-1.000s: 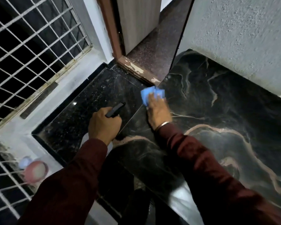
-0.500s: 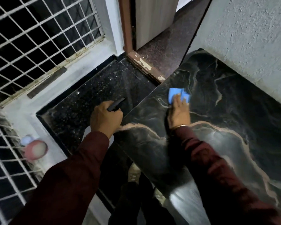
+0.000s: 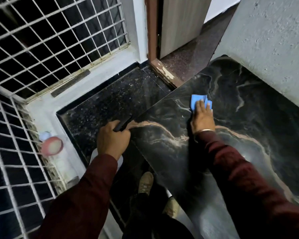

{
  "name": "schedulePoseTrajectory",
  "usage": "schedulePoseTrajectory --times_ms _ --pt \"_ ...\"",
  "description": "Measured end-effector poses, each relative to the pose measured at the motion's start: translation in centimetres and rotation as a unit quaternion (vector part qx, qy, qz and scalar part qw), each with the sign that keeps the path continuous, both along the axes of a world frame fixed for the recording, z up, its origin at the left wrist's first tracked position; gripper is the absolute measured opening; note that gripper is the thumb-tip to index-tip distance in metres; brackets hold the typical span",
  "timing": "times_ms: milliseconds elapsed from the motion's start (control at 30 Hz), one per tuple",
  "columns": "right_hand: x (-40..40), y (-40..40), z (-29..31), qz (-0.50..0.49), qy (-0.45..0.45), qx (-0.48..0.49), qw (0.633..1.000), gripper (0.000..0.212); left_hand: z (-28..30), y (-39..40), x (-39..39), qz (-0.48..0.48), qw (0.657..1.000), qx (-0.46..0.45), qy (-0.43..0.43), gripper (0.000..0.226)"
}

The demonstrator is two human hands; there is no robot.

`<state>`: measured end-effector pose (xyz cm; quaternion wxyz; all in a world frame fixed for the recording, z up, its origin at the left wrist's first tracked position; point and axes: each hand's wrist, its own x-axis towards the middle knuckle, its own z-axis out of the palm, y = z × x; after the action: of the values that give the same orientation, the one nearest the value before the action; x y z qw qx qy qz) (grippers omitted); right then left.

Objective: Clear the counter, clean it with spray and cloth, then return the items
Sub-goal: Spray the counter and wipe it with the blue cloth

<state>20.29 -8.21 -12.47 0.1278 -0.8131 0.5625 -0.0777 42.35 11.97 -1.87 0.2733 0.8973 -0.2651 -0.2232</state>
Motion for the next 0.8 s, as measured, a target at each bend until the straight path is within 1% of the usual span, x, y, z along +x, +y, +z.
schedulePoseTrajectory --times_ms 33,67,100,133,167,200,233,267,300,333,367,400,433,467,500,567,600,633,667,700,767,800 --pt "2.5 0.7 -0.1 -0.019 0.001 0.0 1.0 0.063 -0.1 0.4 -0.1 0.004 1.0 0.002 -0.001 0.024" --pt "5.1 2.2 0.4 -0.006 -0.008 -0.007 1.0 0.059 -0.3 0.8 -0.2 0.01 1.0 0.004 0.001 0.024" --pt "7.7 4.3 0.1 0.034 -0.033 -0.004 0.999 0.055 -0.4 1.1 -0.4 0.016 1.0 0.004 0.003 0.023" --pt "9.9 6.6 0.1 0.099 -0.043 -0.012 0.994 0.052 -0.4 1.3 -0.7 0.021 1.0 0.004 0.003 0.023" --pt "11.7 8.9 -0.3 0.193 -0.021 -0.027 0.981 0.052 -0.3 1.5 -1.1 0.024 1.0 0.005 0.004 0.023" --pt "12.6 11.2 -0.4 0.285 0.006 -0.017 0.958 0.056 -0.2 1.6 -1.4 0.025 1.0 0.009 0.006 0.023" --pt "12.7 12.9 -0.5 0.367 0.014 -0.006 0.93 0.06 0.0 1.6 -1.6 0.027 1.0 0.012 0.009 0.024" --pt "11.7 14.0 -0.8 0.417 0.006 0.004 0.909 0.062 0.1 1.7 -1.8 0.03 0.999 0.014 0.009 0.023" --pt "10.0 14.2 -1.2 0.444 -0.019 0.017 0.896 0.06 0.3 1.6 -2.1 0.032 0.999 0.013 0.007 0.023" --pt "7.7 13.8 -1.0 0.452 -0.048 0.022 0.891 0.057 0.3 1.7 -2.3 0.033 0.999 0.012 0.004 0.023" --pt "5.1 12.5 -0.9 0.431 -0.058 0.028 0.9 0.055 0.3 1.6 -2.5 0.028 1.0 0.008 0.0 0.025" --pt "2.4 10.5 -0.7 0.384 -0.057 0.013 0.921 0.056 0.2 1.5 -2.7 0.02 1.0 0.003 -0.005 0.025" --pt "-0.5 7.7 -0.8 0.314 -0.055 -0.014 0.948 0.055 0.1 1.4 -2.9 0.014 1.0 0.001 -0.007 0.024" --pt "-3.5 4.8 -0.4 0.221 -0.04 -0.028 0.974 0.054 0.0 1.4 -3.2 0.011 1.0 0.001 -0.008 0.022" --pt "-6.3 1.8 -0.1 0.13 -0.018 -0.028 0.991 0.055 -0.1 1.5 -3.5 0.01 1.0 0.0 -0.008 0.023" --pt "-10.6 -1.9 0.3 -0.03 0.01 -0.007 0.999 0.054 -0.3 1.8 -4.0 0.011 1.0 0.0 -0.003 0.024" --pt "-11.1 -2.3 0.4 -0.083 0.009 0.002 0.996 0.053 -0.4 1.9 -4.1 0.012 1.0 0.003 0.0 0.023" --pt "-10.5 -1.5 0.2 -0.109 0.003 -0.004 0.994 0.055 -0.5 2.1 -4.3 0.01 1.0 0.011 0.006 0.021" --pt "-8.8 0.2 0.2 -0.099 -0.001 -0.016 0.995 0.059 -0.5 2.1 -4.4 0.006 1.0 0.017 0.011 0.019" --pt "-6.7 2.7 0.2 -0.059 0.0 -0.033 0.998 0.062 -0.5 2.2 -4.7 0.0 1.0 0.022 0.017 0.018" --pt "-2.2 9.1 -0.5 0.064 -0.027 -0.034 0.997 0.056 -0.3 2.3 -5.2 -0.005 0.999 0.028 0.025 0.017" --pt "-0.6 12.7 -0.8 0.148 -0.035 -0.028 0.988 0.053 -0.2 2.2 -5.5 -0.006 0.999 0.028 0.024 0.016"
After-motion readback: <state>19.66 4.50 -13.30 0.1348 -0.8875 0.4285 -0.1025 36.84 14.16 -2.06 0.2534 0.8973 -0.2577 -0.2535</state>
